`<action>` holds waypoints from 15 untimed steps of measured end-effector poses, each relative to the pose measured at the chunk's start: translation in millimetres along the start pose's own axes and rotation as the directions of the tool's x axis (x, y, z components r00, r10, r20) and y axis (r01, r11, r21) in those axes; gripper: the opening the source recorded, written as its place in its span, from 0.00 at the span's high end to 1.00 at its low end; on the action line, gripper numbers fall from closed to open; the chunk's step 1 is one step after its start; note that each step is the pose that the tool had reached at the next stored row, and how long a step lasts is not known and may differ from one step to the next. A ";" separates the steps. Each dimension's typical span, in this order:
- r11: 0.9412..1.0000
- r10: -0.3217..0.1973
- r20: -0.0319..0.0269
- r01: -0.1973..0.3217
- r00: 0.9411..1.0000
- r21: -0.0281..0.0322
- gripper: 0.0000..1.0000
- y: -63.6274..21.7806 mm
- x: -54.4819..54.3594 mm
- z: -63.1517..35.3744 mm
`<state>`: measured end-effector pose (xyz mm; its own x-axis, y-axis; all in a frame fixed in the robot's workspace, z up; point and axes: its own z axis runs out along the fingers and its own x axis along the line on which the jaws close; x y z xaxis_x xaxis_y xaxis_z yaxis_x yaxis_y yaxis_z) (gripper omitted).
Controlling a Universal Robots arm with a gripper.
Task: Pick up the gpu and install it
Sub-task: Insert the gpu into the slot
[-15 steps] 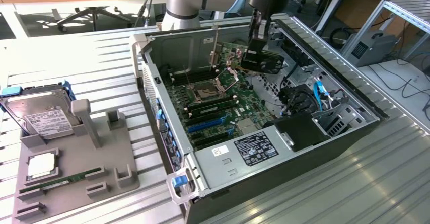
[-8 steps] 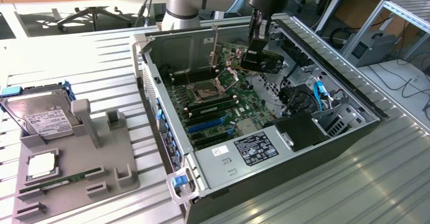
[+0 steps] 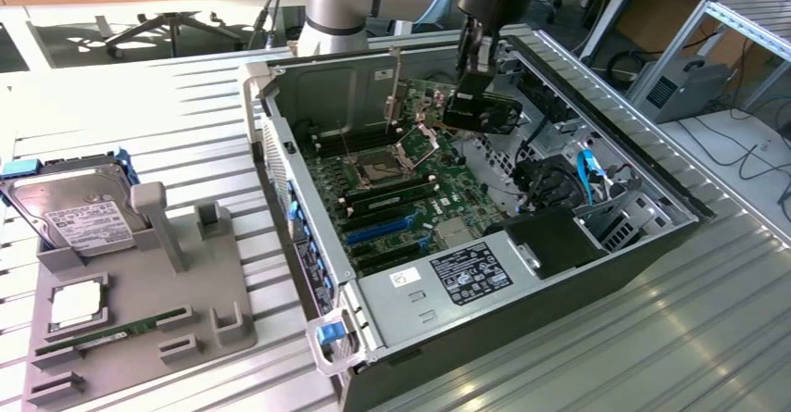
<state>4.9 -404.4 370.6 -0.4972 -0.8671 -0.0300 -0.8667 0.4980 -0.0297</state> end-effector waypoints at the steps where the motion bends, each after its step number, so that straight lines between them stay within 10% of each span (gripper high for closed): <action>1: 1.000 -0.003 0.000 0.003 1.000 0.000 0.73 0.0 0.0 0.0; 15: 0.999 -0.048 0.001 0.048 0.999 -0.001 0.73 0.0 0.0 0.0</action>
<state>4.9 -404.4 370.6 -0.4548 -0.8901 -0.0300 -0.8897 0.4556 -0.0297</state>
